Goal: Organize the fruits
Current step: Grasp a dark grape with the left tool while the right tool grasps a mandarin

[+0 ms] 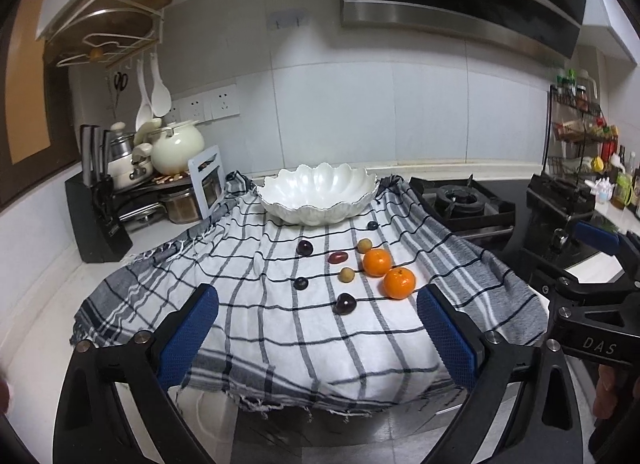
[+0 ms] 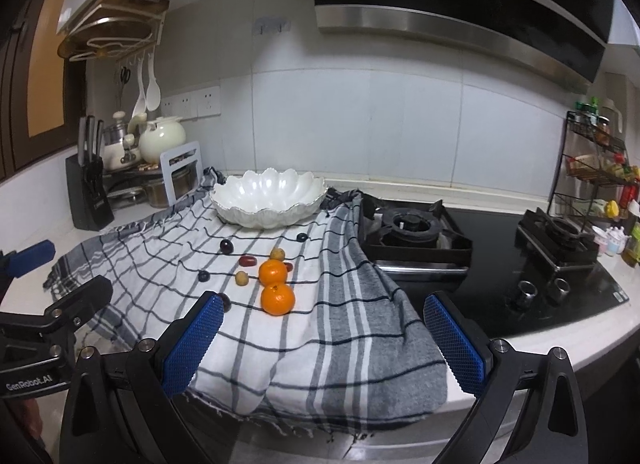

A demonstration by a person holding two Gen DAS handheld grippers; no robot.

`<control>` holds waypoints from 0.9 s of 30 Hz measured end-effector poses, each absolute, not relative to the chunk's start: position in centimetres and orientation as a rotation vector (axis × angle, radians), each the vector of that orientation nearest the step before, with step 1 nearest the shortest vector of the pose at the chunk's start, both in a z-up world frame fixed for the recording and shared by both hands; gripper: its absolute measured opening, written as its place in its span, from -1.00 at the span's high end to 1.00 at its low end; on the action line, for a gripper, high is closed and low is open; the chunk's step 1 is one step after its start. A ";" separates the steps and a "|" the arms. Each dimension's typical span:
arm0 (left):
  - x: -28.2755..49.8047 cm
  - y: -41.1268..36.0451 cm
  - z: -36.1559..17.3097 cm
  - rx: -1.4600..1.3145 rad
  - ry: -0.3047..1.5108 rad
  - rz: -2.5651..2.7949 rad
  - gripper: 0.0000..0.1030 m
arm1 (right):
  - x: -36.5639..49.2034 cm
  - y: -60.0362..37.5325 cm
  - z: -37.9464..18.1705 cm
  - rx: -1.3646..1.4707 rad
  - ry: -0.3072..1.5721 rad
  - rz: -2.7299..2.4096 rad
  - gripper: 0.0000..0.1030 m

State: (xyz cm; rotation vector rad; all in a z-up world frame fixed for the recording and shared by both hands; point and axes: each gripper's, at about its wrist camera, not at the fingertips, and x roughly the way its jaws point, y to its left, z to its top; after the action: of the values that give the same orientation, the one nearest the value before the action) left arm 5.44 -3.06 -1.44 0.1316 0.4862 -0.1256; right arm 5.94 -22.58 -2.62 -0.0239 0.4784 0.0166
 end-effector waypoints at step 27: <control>17.4 -4.6 -11.0 0.262 0.690 -0.314 -0.11 | 20.3 -18.8 -11.0 0.004 0.766 0.152 -0.30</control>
State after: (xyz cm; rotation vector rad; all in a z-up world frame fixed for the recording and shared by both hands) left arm 17.41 -4.61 -10.95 0.2618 0.6898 -0.3139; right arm 20.34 -18.83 -11.04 0.0041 0.7660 0.1523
